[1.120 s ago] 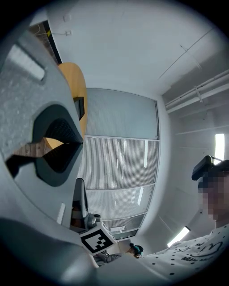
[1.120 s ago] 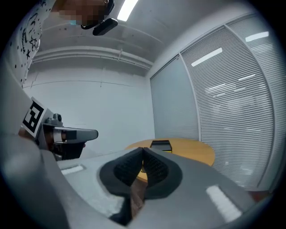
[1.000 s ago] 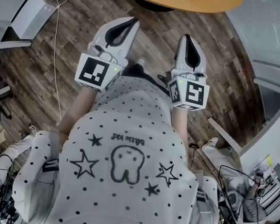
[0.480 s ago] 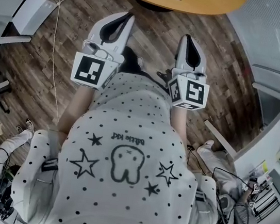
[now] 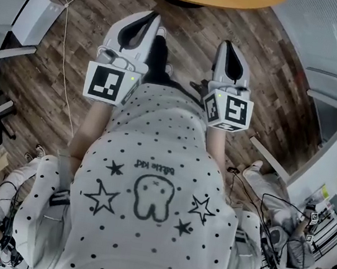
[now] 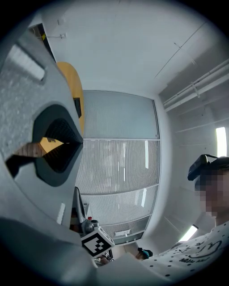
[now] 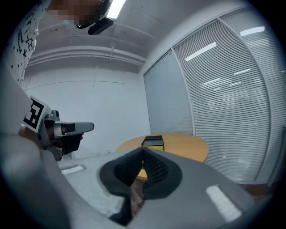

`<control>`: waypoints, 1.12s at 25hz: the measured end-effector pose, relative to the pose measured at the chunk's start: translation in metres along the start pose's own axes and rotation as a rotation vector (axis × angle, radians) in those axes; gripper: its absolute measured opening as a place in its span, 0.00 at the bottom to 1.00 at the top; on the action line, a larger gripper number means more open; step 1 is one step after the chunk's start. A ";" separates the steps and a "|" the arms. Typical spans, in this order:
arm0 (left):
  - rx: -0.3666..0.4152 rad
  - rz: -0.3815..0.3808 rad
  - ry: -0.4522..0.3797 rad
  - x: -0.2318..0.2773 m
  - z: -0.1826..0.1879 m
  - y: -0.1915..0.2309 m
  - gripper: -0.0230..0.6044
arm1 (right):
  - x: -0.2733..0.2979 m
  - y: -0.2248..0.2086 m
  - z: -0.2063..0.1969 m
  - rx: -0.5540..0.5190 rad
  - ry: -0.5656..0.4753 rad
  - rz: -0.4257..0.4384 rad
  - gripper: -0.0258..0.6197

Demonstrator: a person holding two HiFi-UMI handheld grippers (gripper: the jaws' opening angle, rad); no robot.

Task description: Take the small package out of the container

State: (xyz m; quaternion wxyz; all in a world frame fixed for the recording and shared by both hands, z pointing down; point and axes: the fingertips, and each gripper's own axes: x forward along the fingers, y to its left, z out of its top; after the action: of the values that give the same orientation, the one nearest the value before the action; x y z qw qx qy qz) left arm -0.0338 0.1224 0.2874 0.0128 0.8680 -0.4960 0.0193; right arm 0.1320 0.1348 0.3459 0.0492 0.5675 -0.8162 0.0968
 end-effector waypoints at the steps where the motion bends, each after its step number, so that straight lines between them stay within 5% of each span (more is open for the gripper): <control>1: 0.002 -0.005 -0.001 0.001 0.001 -0.001 0.05 | -0.001 -0.001 0.001 0.002 -0.002 -0.005 0.05; 18: 0.017 -0.051 -0.036 0.006 0.018 -0.011 0.05 | -0.011 0.001 0.012 0.005 -0.027 -0.015 0.05; 28: -0.026 -0.108 0.048 0.132 -0.005 0.072 0.05 | 0.132 -0.039 0.033 0.018 0.041 -0.021 0.05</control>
State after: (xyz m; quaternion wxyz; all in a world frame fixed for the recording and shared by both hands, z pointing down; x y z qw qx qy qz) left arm -0.0288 -0.0269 0.2988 0.0371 0.8925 -0.4483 0.0327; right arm 0.1231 -0.0064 0.3429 0.0619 0.5743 -0.8081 0.1154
